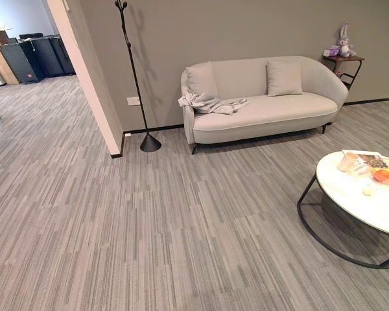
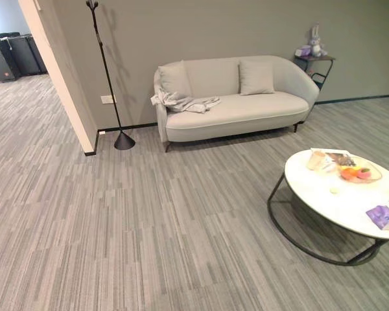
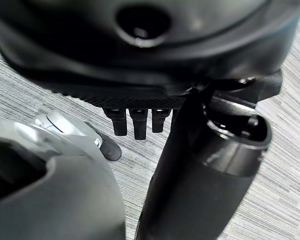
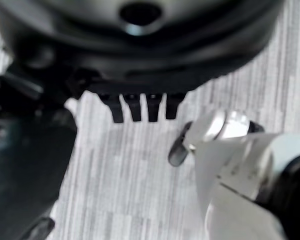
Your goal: Hang the clothes on the sofa on the clothes rack.
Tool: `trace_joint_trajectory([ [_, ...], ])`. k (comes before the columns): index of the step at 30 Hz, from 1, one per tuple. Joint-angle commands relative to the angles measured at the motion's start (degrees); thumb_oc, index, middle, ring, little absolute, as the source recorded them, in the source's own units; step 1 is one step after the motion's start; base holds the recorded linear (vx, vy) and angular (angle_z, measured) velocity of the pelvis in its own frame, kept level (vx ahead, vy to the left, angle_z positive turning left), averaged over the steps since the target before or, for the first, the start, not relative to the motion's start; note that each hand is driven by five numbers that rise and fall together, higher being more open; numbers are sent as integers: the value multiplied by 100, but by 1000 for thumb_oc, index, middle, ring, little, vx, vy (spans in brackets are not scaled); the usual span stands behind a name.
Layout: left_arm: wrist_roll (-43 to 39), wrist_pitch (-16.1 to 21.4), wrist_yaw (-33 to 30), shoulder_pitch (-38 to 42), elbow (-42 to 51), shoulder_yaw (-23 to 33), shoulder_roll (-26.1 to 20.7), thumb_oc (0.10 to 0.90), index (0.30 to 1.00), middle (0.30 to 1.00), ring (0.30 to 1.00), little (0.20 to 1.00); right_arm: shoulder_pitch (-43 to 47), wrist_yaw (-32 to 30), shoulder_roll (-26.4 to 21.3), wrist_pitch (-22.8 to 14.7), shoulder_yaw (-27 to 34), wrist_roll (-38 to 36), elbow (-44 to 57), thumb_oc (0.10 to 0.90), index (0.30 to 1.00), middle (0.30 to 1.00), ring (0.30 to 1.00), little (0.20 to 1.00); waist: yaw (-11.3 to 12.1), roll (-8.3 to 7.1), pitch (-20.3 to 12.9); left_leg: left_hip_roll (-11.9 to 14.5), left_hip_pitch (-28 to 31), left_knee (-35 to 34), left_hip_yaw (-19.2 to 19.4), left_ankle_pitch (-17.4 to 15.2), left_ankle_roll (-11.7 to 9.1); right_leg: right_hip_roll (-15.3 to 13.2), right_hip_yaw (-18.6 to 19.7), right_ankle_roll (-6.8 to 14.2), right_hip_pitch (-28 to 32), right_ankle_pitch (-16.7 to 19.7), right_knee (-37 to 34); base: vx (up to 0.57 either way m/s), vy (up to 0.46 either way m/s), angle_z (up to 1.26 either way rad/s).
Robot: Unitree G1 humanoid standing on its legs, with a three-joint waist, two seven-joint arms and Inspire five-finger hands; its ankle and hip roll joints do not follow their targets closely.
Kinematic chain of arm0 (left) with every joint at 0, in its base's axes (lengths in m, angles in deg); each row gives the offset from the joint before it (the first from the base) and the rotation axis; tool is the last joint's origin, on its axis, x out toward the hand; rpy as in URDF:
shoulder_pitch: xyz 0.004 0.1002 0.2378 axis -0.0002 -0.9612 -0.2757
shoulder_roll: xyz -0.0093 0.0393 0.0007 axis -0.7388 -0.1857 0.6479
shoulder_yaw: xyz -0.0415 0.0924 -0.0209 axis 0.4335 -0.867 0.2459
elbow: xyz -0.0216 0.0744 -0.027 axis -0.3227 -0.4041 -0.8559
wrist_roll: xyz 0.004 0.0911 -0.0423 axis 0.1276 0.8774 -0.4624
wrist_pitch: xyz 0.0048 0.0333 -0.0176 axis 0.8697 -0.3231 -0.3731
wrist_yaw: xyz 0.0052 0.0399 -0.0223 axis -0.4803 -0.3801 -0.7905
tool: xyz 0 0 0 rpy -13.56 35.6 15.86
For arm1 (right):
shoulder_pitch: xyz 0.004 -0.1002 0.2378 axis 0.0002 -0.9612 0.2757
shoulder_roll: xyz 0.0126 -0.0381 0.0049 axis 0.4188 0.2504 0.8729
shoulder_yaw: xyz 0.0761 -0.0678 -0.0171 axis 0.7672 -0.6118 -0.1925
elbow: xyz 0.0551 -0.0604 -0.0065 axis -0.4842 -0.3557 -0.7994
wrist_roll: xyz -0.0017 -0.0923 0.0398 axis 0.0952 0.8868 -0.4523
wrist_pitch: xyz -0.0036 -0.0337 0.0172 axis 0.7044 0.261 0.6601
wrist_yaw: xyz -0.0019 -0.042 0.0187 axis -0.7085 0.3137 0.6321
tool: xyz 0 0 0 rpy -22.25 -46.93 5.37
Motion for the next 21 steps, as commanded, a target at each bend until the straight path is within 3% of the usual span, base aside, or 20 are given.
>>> trace_joint_trajectory([
  [1, 290, 225, 142, 271, -305, 70, 61, 800, 900, 900, 900, 900, 181, 378, 287, -198, -970, 809, 99, 800, 900, 900, 900, 900, -27, -245, -2, -25, 119, -275, -161, -228, 92, -183, 316, 526, -3, 59, -170, -3, -46, -11],
  [5, 651, 243, 152, 227, -421, 102, -67, 800, 900, 900, 900, 900, 68, 452, 307, -237, -1186, 1245, 115, 800, 900, 900, 900, 900, -54, -236, 1, -18, 214, -275, -109, -295, 93, -180, 390, 534, 63, 38, -170, 35, 1, -44],
  [21, 916, 245, 125, 342, -395, -58, -139, 800, 900, 900, 900, 900, 60, 491, 334, -221, -1432, 1648, 325, 800, 900, 900, 900, 900, -40, -228, -32, -74, 272, -275, -122, -366, 141, -244, 390, 569, 104, 37, -170, 13, 19, 0],
])
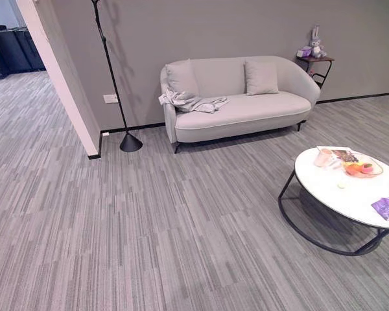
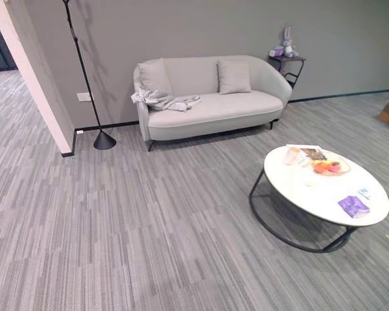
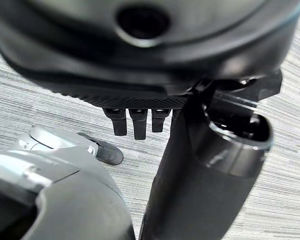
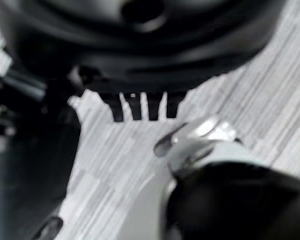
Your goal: Hang the clothes on the sofa on the clothes rack.
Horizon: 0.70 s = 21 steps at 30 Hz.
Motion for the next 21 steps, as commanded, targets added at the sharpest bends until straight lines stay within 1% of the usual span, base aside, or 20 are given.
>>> trace_joint_trajectory([
  [1, 170, 127, 6, 343, -273, 70, 120, 800, 900, 900, 900, 900, 171, 94, 50, -54, 7, 104, -369, 800, 900, 900, 900, 900, 109, -127, -171, -100, -97, 12, -413, -371, 145, -270, 33, 563, -99, -92, 70, 0, 0, 0],
  [14, 225, 137, -36, 337, -288, 62, 129, 800, 900, 900, 900, 900, 193, 60, 75, -77, -95, 312, -345, 800, 900, 900, 900, 900, 152, -127, -157, -147, -111, 12, -458, -400, 186, -324, 22, 592, -116, -76, 70, 5, 11, 0],
  [18, 171, 151, -56, 367, -253, 63, 128, 800, 900, 900, 900, 900, 230, 95, 64, -54, -94, 313, -310, 800, 900, 900, 900, 900, 163, -120, -133, -192, -112, 12, -492, -427, 234, -368, -16, 624, -103, -73, 70, 31, 62, 1],
  [19, 159, 149, -59, 393, -227, 50, 118, 800, 900, 900, 900, 900, 253, 98, 60, -48, -88, 308, -290, 800, 900, 900, 900, 900, 164, -113, -90, -204, -114, 12, -502, -430, 272, -393, -28, 618, -121, -81, 142, -18, 131, 4],
  [20, 106, 151, -71, 455, -172, 17, 83, 800, 900, 900, 900, 900, 321, 96, 27, -52, -90, 335, -245, 800, 900, 900, 900, 900, 178, -74, 53, -226, -217, 145, -523, -464, 368, -411, -34, 616, -425, -263, 743, -45, 153, 6],
  [21, 99, 138, -71, 496, -154, -5, 78, 800, 900, 900, 900, 900, 362, 98, 20, -57, -110, 377, -217, 800, 900, 900, 900, 900, 187, -47, 111, -261, -303, 249, -538, -512, 426, -423, -61, 650, -633, -354, 1170, -54, 116, 4],
])
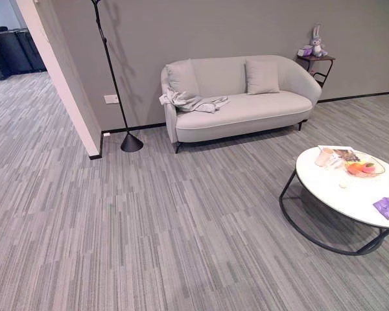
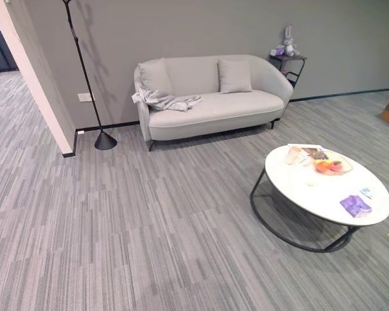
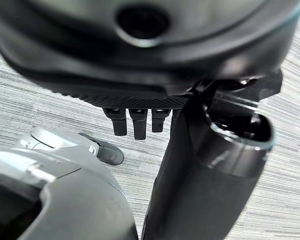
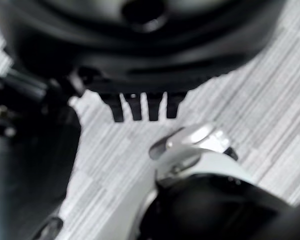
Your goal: Hang the clothes on the sofa on the clothes rack.
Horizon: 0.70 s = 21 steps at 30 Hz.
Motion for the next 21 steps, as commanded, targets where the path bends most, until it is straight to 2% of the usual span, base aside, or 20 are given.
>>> trace_joint_trajectory([
  [1, 57, 137, -56, 454, -159, -12, 45, 800, 900, 900, 900, 900, 353, 100, 46, -58, 8, 85, -217, 800, 900, 900, 900, 900, 183, -42, 65, -212, -286, 267, -491, -502, 380, -395, -14, 619, -635, -374, 1140, -46, 106, 3],
  [3, 74, 137, -86, 496, -119, -57, 30, 800, 900, 900, 900, 900, 426, 79, 37, -86, -79, 240, -122, 800, 900, 900, 900, 900, 185, 19, 207, -324, -350, 428, -512, -568, 513, -500, -75, 791, -1251, -282, 2497, -44, 194, 8],
  [4, 75, 130, -98, 527, -69, -65, 9, 800, 900, 900, 900, 900, 501, 87, 30, -101, -172, 237, 120, 800, 900, 900, 900, 900, 109, 72, 496, -376, -208, 415, -446, -600, 643, -621, -10, 875, -2005, 232, 3975, -31, 240, -12],
  [5, 124, 141, -99, 523, -88, -93, -8, 800, 900, 900, 900, 900, 506, 125, 19, -101, -195, 159, 234, 800, 900, 900, 900, 900, 98, 102, 611, -383, -171, 430, -424, -609, 674, -647, -51, 883, -2274, 309, 4485, -35, 171, -27],
  [7, 181, 135, -96, 509, -130, -90, -23, 800, 900, 900, 900, 900, 485, 148, 7, -109, -171, 50, 289, 800, 900, 900, 900, 900, 104, 113, 657, -396, -122, 453, -387, -641, 678, -749, -130, 897, -2495, 359, 4801, 124, 28, 4],
  [8, 219, 123, -84, 468, -179, -48, -52, 800, 900, 900, 900, 900, 413, 144, -40, -140, -57, -250, 351, 800, 900, 900, 900, 900, 65, 131, 650, -380, -20, 505, -385, -736, 650, -814, -211, 901, -2683, 333, 4630, 208, -5, 20],
  [9, 219, 123, -83, 466, -179, -49, -50, 800, 900, 900, 900, 900, 410, 144, -41, -140, -58, -252, 352, 800, 900, 900, 900, 900, 60, 142, 653, -368, -9, 503, -391, -741, 647, -806, -223, 899, -2665, 335, 4615, 280, -73, 13],
  [11, 237, 151, -72, 462, -195, -27, -81, 800, 900, 900, 900, 900, 395, 105, -126, -194, 80, -453, 412, 800, 900, 900, 900, 900, -5, 183, 651, -272, 153, 451, -450, -851, 542, -764, -119, 897, -2652, 292, 3660, 329, -148, 0],
  [12, 282, 196, -108, 500, -227, -34, -104, 800, 900, 900, 900, 900, 424, 62, -165, -203, 160, -524, 344, 800, 900, 900, 900, 900, -24, 215, 661, -138, 337, 391, -470, -991, 407, -825, 49, 952, -2624, 416, 2364, 455, -244, 1],
  [13, 292, 208, -110, 540, -232, -19, -117, 800, 900, 900, 900, 900, 415, 74, -160, -187, 201, -536, 304, 800, 900, 900, 900, 900, -35, 203, 654, -86, 445, 346, -506, -1068, 328, -869, 104, 987, -2531, 459, 1607, 704, -409, -3],
  [14, 302, 248, -120, 589, -257, 25, -159, 800, 900, 900, 900, 900, 378, 91, -122, -143, 257, -463, 193, 800, 900, 900, 900, 900, -18, 134, 629, 10, 772, 211, -534, -1242, 194, -975, 202, 1111, -2492, 796, 502, 514, -297, 0],
  [15, 302, 249, -119, 589, -258, 25, -159, 800, 900, 900, 900, 900, 377, 91, -123, -143, 257, -462, 193, 800, 900, 900, 900, 900, -22, 156, 647, 37, 811, 187, -536, -1241, 190, -955, 180, 1108, -2431, 822, 440, 708, -422, 20],
  [17, 403, 266, -89, 570, -292, 122, -171, 800, 900, 900, 900, 900, 294, 162, -136, -83, 256, -180, 50, 800, 900, 900, 900, 900, -6, 63, 438, 230, 1135, 38, -629, -1404, 45, -929, 75, 1203, -2257, 1021, 10, 773, -528, 23],
  [18, 312, 291, -140, 557, -259, 119, -133, 800, 900, 900, 900, 900, 272, 190, -163, -46, 209, -132, -79, 800, 900, 900, 900, 900, -51, 55, 325, 530, 1015, 333, -681, -1218, -69, -773, 261, 1033, -2225, 996, 341, 1138, -981, 61],
  [19, -201, 343, -234, 661, -150, 214, -42, 800, 900, 900, 900, 900, 346, 120, -289, -92, 99, 19, -302, 800, 900, 900, 900, 900, 1, 44, 272, 986, 444, 1447, -522, 73, -201, -355, 306, 734, -2203, 714, 739, 1037, -954, 77],
  [20, -242, 341, -245, 661, -117, 214, -17, 800, 900, 900, 900, 900, 353, 101, -298, -119, 69, 36, -285, 800, 900, 900, 900, 900, -6, 12, 263, 1048, 197, 1934, -426, 426, -187, -332, 184, 644, -2045, 647, 685, 669, -647, 76],
  [21, -243, 341, -246, 660, -116, 214, -17, 800, 900, 900, 900, 900, 353, 101, -299, -119, 68, 36, -285, 800, 900, 900, 900, 900, -27, 16, 254, 1052, 164, 1968, -452, 413, -191, -335, 163, 641, -2050, 648, 681, 327, -340, 16],
])
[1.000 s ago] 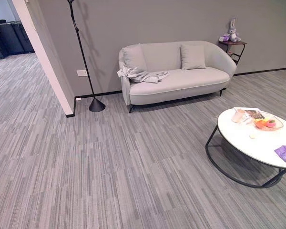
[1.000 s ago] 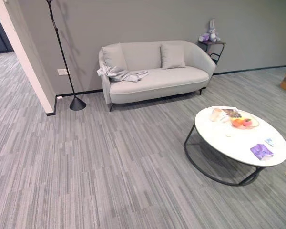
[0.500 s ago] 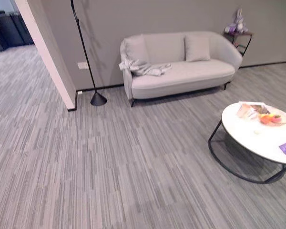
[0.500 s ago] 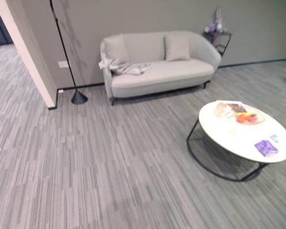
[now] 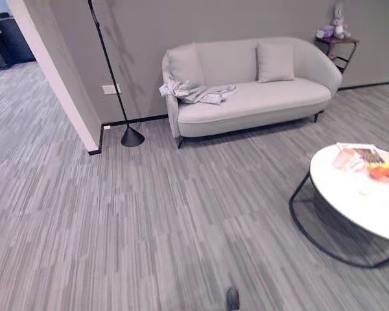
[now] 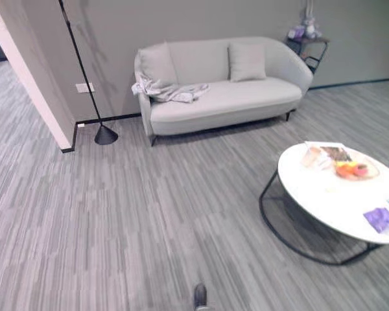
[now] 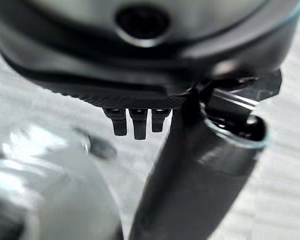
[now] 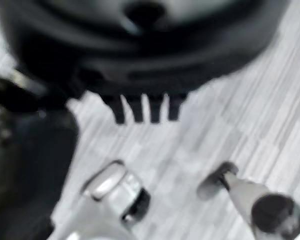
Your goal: Hang the clothes on the sofa on the clothes rack.
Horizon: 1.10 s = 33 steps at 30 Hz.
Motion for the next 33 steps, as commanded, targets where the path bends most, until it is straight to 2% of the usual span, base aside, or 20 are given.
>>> trace_joint_trajectory([
  [1, -460, 198, -55, 328, 301, 320, -16, 800, 900, 900, 900, 900, 161, -17, -289, -251, -328, 195, 434, 800, 900, 900, 900, 900, 42, 64, 232, 162, -192, 532, 243, 1775, 483, -65, 171, 159, 204, -21, -408, 454, -541, -16],
  [2, -581, 206, -69, 403, 557, 251, 19, 800, 900, 900, 900, 900, 204, -132, -359, -325, -414, 284, 587, 800, 900, 900, 900, 900, 165, -120, 369, 82, -839, 1806, 227, 1972, 675, 40, 198, -72, 586, -109, -615, 529, -606, 4],
  [4, -529, 248, -72, 432, 810, 37, 117, 800, 900, 900, 900, 900, 314, -231, -496, -343, -506, 508, 662, 800, 900, 900, 900, 900, 272, -150, 499, -359, -1514, 2718, 84, 1489, 809, 36, 228, -110, 819, -177, -741, 427, -363, 46],
  [5, -631, 295, -69, 407, 920, -22, 109, 800, 900, 900, 900, 900, 404, -232, -604, -301, -634, 720, 731, 800, 900, 900, 900, 900, 404, -172, 609, -1160, -2469, 2974, 162, 866, 790, 26, 246, -88, 1110, -300, -727, 363, -202, 21],
  [6, -631, 295, -69, 407, 919, -21, 108, 800, 900, 900, 900, 900, 405, -233, -603, -301, -635, 720, 731, 800, 900, 900, 900, 900, 395, -178, 596, -1168, -2485, 2969, 157, 875, 790, 19, 239, -87, 1095, -299, -726, 412, -181, -21],
  [7, -677, 301, -81, 385, 864, 40, 85, 800, 900, 900, 900, 900, 420, -211, -600, -305, -675, 737, 796, 800, 900, 900, 900, 900, 435, -190, 585, -1331, -2585, 2567, 241, 838, 774, 7, 233, -75, 1161, -389, -685, 391, -81, -13],
  [8, -693, 264, -69, 282, 710, 189, 66, 800, 900, 900, 900, 900, 432, -190, -562, -345, -773, 802, 893, 800, 900, 900, 900, 900, 505, -172, 548, -1481, -2510, 1320, 365, 771, 803, 26, 221, -47, 1321, -550, -653, 392, -81, -17],
  [9, -693, 264, -69, 283, 710, 190, 65, 800, 900, 900, 900, 900, 433, -190, -561, -345, -773, 802, 893, 800, 900, 900, 900, 900, 499, -181, 541, -1490, -2511, 1301, 362, 786, 804, 17, 216, -46, 1313, -549, -653, 412, -60, -23],
  [11, -680, 237, -53, 110, 443, 389, 27, 800, 900, 900, 900, 900, 415, -193, -522, -413, -850, 830, 991, 800, 900, 900, 900, 900, 552, -73, 487, -1537, -2289, -614, 221, 1239, 721, 175, 163, -28, 1580, -706, -701, 299, -34, 2],
  [12, -680, 237, -52, 110, 442, 390, 27, 800, 900, 900, 900, 900, 415, -193, -522, -413, -851, 830, 991, 800, 900, 900, 900, 900, 543, -78, 487, -1543, -2271, -655, 213, 1267, 720, 170, 156, -29, 1580, -705, -703, 470, -76, 9],
  [13, -658, 221, -31, 6, 202, 556, -17, 800, 900, 900, 900, 900, 452, -147, -435, -463, -935, 818, 1122, 800, 900, 900, 900, 900, 634, 13, 507, -1510, -2307, -1949, 61, 1636, 619, 339, 120, -109, 1863, -922, -710, 441, -84, -71],
  [16, -680, 172, -77, -127, -54, 866, -86, 800, 900, 900, 900, 900, 479, -114, -263, -453, -1016, 836, 1171, 800, 900, 900, 900, 900, 755, -10, 416, -1479, -2405, -2120, 195, 1705, 557, 433, 187, -113, 2164, -1234, -562, 656, -50, -35],
  [18, -564, 165, -129, -352, -203, 1079, -100, 800, 900, 900, 900, 900, 357, -25, -119, -395, -1076, 1032, 1145, 800, 900, 900, 900, 900, 902, -161, 174, -1492, -2227, -1748, 245, 1847, 717, 270, 348, -12, 2597, -1425, -395, 957, 68, 69],
  [20, -559, 198, -152, -324, -130, 1058, -109, 800, 900, 900, 900, 900, 218, 48, -51, -363, -1060, 1169, 1011, 800, 900, 900, 900, 900, 956, -339, -45, -1635, -2195, -1483, 335, 1667, 856, 9, 321, 218, 2617, -928, -34, 830, 119, -12],
  [22, -421, 212, -213, -103, 138, 763, -170, 800, 900, 900, 900, 900, 250, 45, -92, -426, -1109, 1236, 1171, 800, 900, 900, 900, 900, 926, -422, -109, -1773, -1583, -1551, 516, 1217, 1141, -349, 202, 795, 1946, 458, 2109, 904, 206, 14],
  [24, -242, 227, -299, 235, 339, 426, -287, 800, 900, 900, 900, 900, 326, -23, -53, -449, -1241, 1280, 1479, 800, 900, 900, 900, 900, 651, -205, 7, -1705, -840, -1872, 477, 1023, 1329, -545, -106, 632, 1015, 402, 3548, 641, 186, -30],
  [26, -214, 274, -299, 502, 606, 159, -299, 800, 900, 900, 900, 900, 254, -37, -26, -487, -1416, 1294, 1741, 800, 900, 900, 900, 900, 399, -30, 121, -1522, -312, -2100, 160, 967, 1239, -269, -259, 347, 407, -404, 2984, 539, 8, 8],
  [27, -214, 274, -300, 502, 607, 159, -298, 800, 900, 900, 900, 900, 254, -37, -27, -487, -1416, 1294, 1741, 800, 900, 900, 900, 900, 394, -22, 117, -1513, -316, -2102, 154, 970, 1237, -262, -268, 344, 411, -393, 2967, 808, -285, 65],
  [28, -94, 435, -403, 868, 892, -200, -239, 800, 900, 900, 900, 900, 229, -121, -93, -506, -1444, 1226, 1727, 800, 900, 900, 900, 900, 116, -50, 286, -1360, 69, -2120, -180, 662, 973, 95, 403, 459, 254, -266, 97, 535, -234, 69],
  [33, -154, 471, -385, 878, 766, -145, -90, 800, 900, 900, 900, 900, 163, -85, -102, -459, -1447, 1287, 1579, 800, 900, 900, 900, 900, 55, -220, 194, -1165, 443, -1851, -348, 132, 839, 292, 1070, 412, 264, -164, -102, 461, -237, 80],
])
